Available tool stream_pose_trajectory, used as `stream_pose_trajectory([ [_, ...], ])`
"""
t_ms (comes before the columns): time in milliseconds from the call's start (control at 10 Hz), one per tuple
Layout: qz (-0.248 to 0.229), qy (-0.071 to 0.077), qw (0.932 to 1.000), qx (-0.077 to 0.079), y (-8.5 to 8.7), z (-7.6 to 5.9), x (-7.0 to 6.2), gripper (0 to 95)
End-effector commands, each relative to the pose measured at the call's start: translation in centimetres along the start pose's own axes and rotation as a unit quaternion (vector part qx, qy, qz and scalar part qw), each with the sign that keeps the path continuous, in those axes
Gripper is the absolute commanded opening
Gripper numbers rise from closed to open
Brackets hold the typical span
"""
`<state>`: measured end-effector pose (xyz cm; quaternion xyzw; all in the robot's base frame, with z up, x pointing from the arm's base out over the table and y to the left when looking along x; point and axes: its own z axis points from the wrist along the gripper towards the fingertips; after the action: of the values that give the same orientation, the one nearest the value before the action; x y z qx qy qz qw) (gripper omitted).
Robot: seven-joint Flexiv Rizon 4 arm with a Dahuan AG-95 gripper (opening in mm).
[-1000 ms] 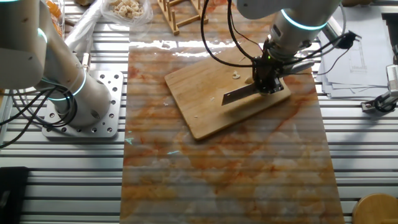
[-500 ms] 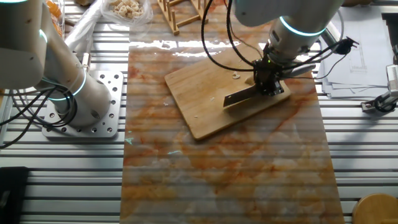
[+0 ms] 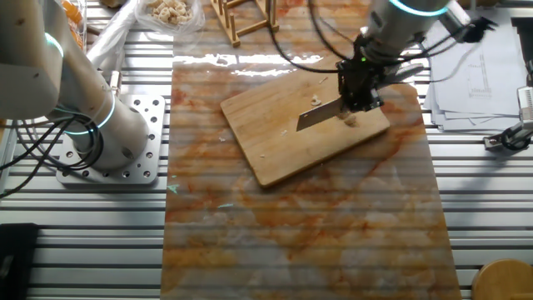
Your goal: Slice the lotus root
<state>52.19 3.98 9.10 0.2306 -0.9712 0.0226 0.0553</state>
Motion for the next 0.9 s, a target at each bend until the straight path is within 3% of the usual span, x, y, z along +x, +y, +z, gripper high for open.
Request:
stream_pose_trajectory([
  [100,-0.019,-0.001,0.9998,-0.006,0.8,0.0,-0.6,0.0],
  [400,-0.047,-0.006,0.9988,-0.012,1.7,0.0,-1.2,0.0],
  [900,-0.092,-0.004,0.9957,0.001,2.8,1.6,-1.5,0.0],
])
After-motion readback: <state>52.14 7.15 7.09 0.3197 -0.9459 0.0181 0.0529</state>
